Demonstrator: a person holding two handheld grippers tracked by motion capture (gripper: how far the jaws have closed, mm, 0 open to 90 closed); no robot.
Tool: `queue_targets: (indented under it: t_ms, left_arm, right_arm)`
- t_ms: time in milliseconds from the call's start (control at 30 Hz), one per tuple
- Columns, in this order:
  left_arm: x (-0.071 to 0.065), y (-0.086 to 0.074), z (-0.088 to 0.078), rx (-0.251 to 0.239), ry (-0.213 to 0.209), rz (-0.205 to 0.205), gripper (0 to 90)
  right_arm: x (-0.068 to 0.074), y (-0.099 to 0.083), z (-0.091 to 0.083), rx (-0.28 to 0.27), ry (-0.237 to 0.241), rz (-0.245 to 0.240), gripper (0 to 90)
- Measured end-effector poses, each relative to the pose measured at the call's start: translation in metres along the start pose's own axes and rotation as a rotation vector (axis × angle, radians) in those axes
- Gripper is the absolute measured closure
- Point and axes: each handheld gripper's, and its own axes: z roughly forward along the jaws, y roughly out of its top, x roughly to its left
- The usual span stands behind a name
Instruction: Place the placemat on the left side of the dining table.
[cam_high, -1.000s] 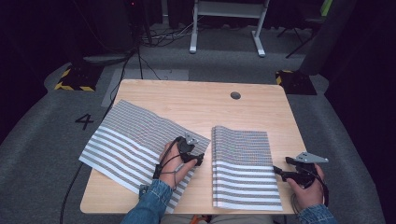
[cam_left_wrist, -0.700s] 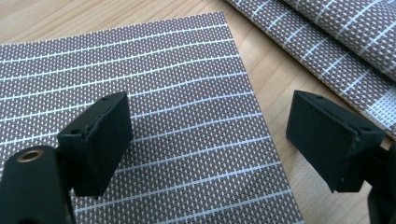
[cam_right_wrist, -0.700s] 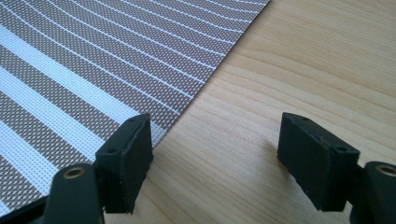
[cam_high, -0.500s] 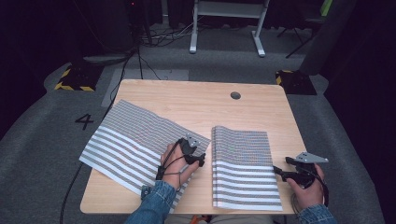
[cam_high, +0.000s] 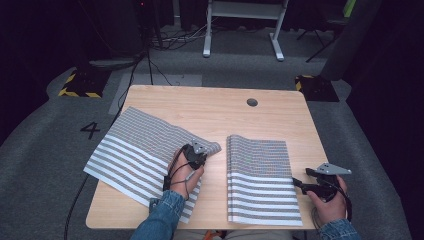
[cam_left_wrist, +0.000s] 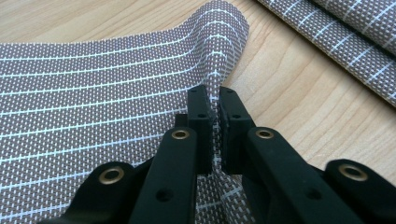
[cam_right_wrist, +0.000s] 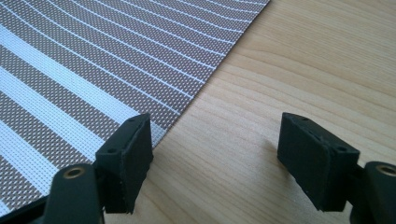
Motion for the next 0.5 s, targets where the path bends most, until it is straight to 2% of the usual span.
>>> queue_targets:
  t_ms: [33, 133, 233, 300, 333, 433, 500]
  left_arm:
    - [-0.001, 0.000, 0.000, 0.002, -0.007, -0.010, 86.2]
    - [0.001, 0.002, -0.001, 0.008, 0.002, 0.012, 86.9]
    - [0.002, 0.003, -0.006, -0.006, -0.016, 0.018, 87.3]
    - [0.001, 0.005, -0.011, -0.023, -0.034, 0.022, 87.4]
    - [0.002, 0.007, -0.014, -0.042, -0.026, 0.044, 87.4]
    - [0.000, 0.013, -0.025, -0.081, -0.048, 0.053, 87.4]
    - [-0.003, 0.018, -0.033, -0.124, -0.065, 0.085, 87.4]
  right_arm:
    - [0.000, 0.000, 0.000, 0.000, 0.000, 0.000, 26.6]
    - [0.000, 0.000, 0.000, 0.000, 0.000, 0.000, 26.6]
    - [0.000, 0.000, 0.000, 0.000, 0.000, 0.000, 26.6]
    - [0.000, 0.000, 0.000, 0.000, 0.000, -0.001, 26.6]
    - [0.000, 0.000, 0.000, 0.000, 0.000, 0.000, 26.6]
    - [0.000, 0.000, 0.000, 0.000, 0.000, -0.001, 26.6]
    - [0.000, 0.000, 0.000, 0.000, 0.000, 0.000, 26.6]
